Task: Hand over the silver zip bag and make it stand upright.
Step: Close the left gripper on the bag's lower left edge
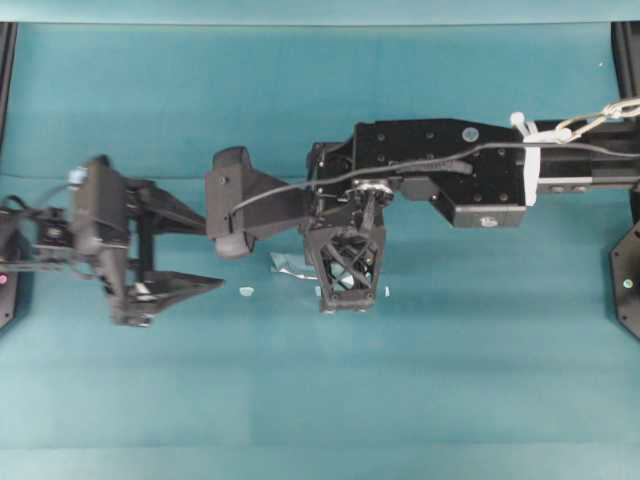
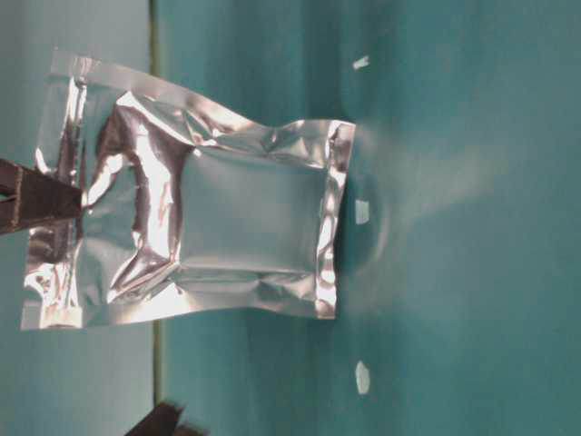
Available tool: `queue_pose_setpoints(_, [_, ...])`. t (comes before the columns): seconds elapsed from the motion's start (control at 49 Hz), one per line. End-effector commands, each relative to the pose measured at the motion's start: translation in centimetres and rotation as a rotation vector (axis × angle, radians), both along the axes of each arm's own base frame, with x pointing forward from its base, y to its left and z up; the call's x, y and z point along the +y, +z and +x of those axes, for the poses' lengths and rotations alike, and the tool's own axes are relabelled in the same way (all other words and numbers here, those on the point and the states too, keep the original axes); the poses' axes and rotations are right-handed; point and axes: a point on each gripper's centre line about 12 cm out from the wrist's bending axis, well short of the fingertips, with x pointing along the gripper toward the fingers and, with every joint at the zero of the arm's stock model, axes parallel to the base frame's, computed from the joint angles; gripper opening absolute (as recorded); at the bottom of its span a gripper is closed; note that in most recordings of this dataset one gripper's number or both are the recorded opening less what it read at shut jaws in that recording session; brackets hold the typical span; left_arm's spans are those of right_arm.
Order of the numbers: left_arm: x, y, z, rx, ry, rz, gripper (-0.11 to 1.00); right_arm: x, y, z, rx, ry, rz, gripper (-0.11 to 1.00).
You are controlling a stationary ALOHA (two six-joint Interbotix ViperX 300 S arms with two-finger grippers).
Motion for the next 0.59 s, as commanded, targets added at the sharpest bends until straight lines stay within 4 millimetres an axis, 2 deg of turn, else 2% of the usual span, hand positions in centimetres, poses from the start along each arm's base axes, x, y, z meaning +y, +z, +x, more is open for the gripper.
queue_pose_setpoints(0.0, [0.1, -0.5, 1.7, -0.011, 0.002, -0.002, 0.90, 0.1, 0.9, 0.1, -0.029, 0.016, -0.006, 0.01])
queue_pose_setpoints(0.102, [0.2, -1.7, 3.2, 0.017, 0.002, -0.003, 0.90, 0.1, 0.8, 0.2, -0.027, 0.016, -0.005, 0.01])
queue_pose_setpoints(0.266, [0.2, -2.6, 5.1, 0.021, 0.002, -0.003, 0.90, 0.1, 0.9, 0.2, -0.029, 0.015, -0.004, 0.01])
queue_pose_setpoints(0.572, [1.2, -3.9, 7.4, 0.017, 0.029, -0.006, 0.90, 0.1, 0.9, 0.2, -0.029, 0.018, -0.006, 0.01])
